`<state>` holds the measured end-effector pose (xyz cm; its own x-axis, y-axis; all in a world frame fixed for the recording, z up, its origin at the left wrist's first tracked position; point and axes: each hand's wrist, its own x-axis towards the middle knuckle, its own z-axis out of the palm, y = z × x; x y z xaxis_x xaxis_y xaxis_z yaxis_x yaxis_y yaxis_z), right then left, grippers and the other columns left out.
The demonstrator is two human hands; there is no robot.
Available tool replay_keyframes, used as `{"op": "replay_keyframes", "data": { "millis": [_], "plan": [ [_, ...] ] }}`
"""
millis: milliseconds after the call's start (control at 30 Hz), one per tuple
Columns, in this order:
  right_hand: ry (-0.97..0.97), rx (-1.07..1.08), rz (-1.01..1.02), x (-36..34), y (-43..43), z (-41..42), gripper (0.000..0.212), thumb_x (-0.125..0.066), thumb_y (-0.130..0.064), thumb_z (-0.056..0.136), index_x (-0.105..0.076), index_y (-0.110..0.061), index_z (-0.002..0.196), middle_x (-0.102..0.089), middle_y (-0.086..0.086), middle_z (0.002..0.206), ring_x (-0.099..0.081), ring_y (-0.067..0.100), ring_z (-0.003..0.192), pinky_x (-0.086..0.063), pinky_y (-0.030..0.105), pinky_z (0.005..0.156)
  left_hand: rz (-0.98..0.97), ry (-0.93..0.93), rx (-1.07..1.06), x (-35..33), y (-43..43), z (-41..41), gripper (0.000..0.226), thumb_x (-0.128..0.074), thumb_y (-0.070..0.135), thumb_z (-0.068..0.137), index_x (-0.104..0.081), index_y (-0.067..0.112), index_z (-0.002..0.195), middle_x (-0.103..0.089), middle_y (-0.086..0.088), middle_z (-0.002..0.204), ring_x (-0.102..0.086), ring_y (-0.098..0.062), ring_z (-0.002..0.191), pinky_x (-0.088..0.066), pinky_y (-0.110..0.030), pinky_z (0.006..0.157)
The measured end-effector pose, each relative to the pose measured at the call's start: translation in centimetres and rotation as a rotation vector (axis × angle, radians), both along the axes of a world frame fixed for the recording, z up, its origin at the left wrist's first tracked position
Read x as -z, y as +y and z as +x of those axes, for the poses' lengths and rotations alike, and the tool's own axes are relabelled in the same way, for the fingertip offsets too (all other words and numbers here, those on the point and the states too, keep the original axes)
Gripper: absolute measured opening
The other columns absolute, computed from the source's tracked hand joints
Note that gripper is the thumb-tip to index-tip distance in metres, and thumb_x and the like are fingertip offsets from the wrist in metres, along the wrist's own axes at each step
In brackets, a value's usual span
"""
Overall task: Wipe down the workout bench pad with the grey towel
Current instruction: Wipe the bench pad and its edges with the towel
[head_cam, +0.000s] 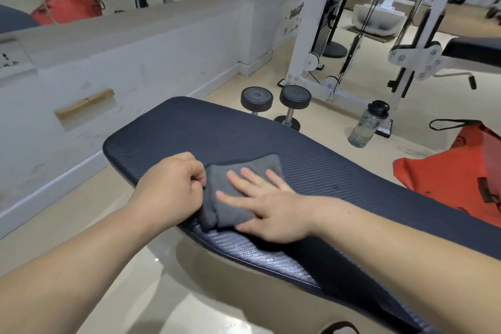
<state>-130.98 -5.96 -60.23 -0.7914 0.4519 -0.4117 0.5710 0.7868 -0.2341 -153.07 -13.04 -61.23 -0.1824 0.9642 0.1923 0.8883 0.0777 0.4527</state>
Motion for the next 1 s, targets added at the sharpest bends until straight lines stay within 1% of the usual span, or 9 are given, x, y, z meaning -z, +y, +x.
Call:
{"op": "replay_keyframes", "data": {
  "millis": [100,167,333,500,600,767,833,900,1000],
  "plan": [
    [0.079,-0.040,-0.014,0.2,0.9,1.2,0.063,-0.042,-0.046,0.107,-0.011,-0.052,0.161,0.014,-0.017,0.172,0.022,0.004,0.156,0.021,0.036,0.124,0.005,-0.051,-0.012,-0.2,1.4,0.9,0.022,-0.049,0.011,0.074,-0.064,0.026,0.067,-0.062,0.012,0.082,-0.059,-0.017,0.080,-0.055,-0.038,0.073],
    [0.092,0.016,0.029,0.3,3.2,2.1,0.063,-0.043,-0.043,0.107,-0.013,-0.052,0.161,0.010,-0.018,0.173,0.018,0.003,0.157,0.017,0.036,0.126,0.015,-0.083,-0.003,-0.5,2.2,2.0,0.023,-0.045,0.015,0.072,-0.063,0.028,0.066,-0.062,0.012,0.083,-0.060,-0.018,0.081,-0.055,-0.039,0.074],
    [0.060,0.381,0.191,1.0,9.6,6.5,0.063,-0.041,-0.045,0.107,-0.010,-0.051,0.161,0.006,-0.011,0.174,0.008,0.010,0.160,0.003,0.047,0.130,-0.024,-0.087,0.056,-0.4,3.2,4.4,0.023,-0.049,0.009,0.077,-0.062,0.025,0.067,-0.062,0.012,0.086,-0.060,-0.016,0.083,-0.055,-0.037,0.075],
    [-0.006,0.687,0.187,1.4,10.0,9.2,0.062,-0.031,-0.057,0.105,-0.007,-0.050,0.162,0.004,-0.003,0.176,0.004,0.019,0.162,0.002,0.051,0.129,-0.033,-0.058,0.086,-0.4,3.0,4.8,0.023,-0.050,0.009,0.078,-0.063,0.026,0.068,-0.062,0.012,0.086,-0.059,-0.015,0.084,-0.054,-0.036,0.076],
    [-0.040,0.593,0.150,1.0,6.8,6.9,0.065,-0.029,-0.062,0.104,-0.001,-0.051,0.162,0.014,-0.004,0.174,0.015,0.021,0.160,0.008,0.053,0.128,-0.010,-0.045,0.110,-0.7,2.7,5.0,0.023,-0.051,0.010,0.077,-0.063,0.027,0.069,-0.062,0.013,0.086,-0.059,-0.014,0.082,-0.053,-0.035,0.074],
    [0.036,0.099,0.071,0.6,0.6,2.9,0.066,-0.039,-0.056,0.105,-0.005,-0.052,0.161,0.018,-0.009,0.173,0.022,0.013,0.158,0.019,0.046,0.125,-0.001,-0.049,0.142,-0.7,2.8,5.3,0.021,-0.047,0.019,0.072,-0.067,0.028,0.071,-0.062,0.012,0.083,-0.061,-0.017,0.080,-0.055,-0.039,0.074],
    [0.055,0.011,0.052,0.6,1.5,2.8,0.064,-0.042,-0.051,0.106,-0.009,-0.052,0.161,0.014,-0.012,0.173,0.019,0.009,0.158,0.019,0.041,0.124,-0.010,-0.056,0.125,-0.7,2.8,5.5,0.022,-0.048,0.019,0.073,-0.068,0.027,0.072,-0.062,0.011,0.084,-0.061,-0.018,0.080,-0.055,-0.040,0.074],
    [0.062,0.073,0.090,0.7,4.2,3.6,0.064,-0.042,-0.048,0.106,-0.009,-0.052,0.161,0.010,-0.013,0.174,0.015,0.008,0.159,0.014,0.041,0.127,-0.008,-0.057,0.106,-0.8,2.6,5.4,0.025,-0.052,0.012,0.076,-0.071,0.029,0.078,-0.064,0.012,0.088,-0.062,-0.018,0.083,-0.056,-0.039,0.077],
    [0.042,0.383,0.180,1.1,8.6,6.4,0.063,-0.038,-0.050,0.107,-0.008,-0.052,0.162,0.009,-0.009,0.174,0.011,0.012,0.160,0.006,0.048,0.129,-0.003,-0.062,0.081,-0.9,2.2,5.0,0.029,-0.052,0.009,0.079,-0.071,0.030,0.081,-0.065,0.015,0.091,-0.061,-0.015,0.084,-0.056,-0.038,0.079]
  ]
}}
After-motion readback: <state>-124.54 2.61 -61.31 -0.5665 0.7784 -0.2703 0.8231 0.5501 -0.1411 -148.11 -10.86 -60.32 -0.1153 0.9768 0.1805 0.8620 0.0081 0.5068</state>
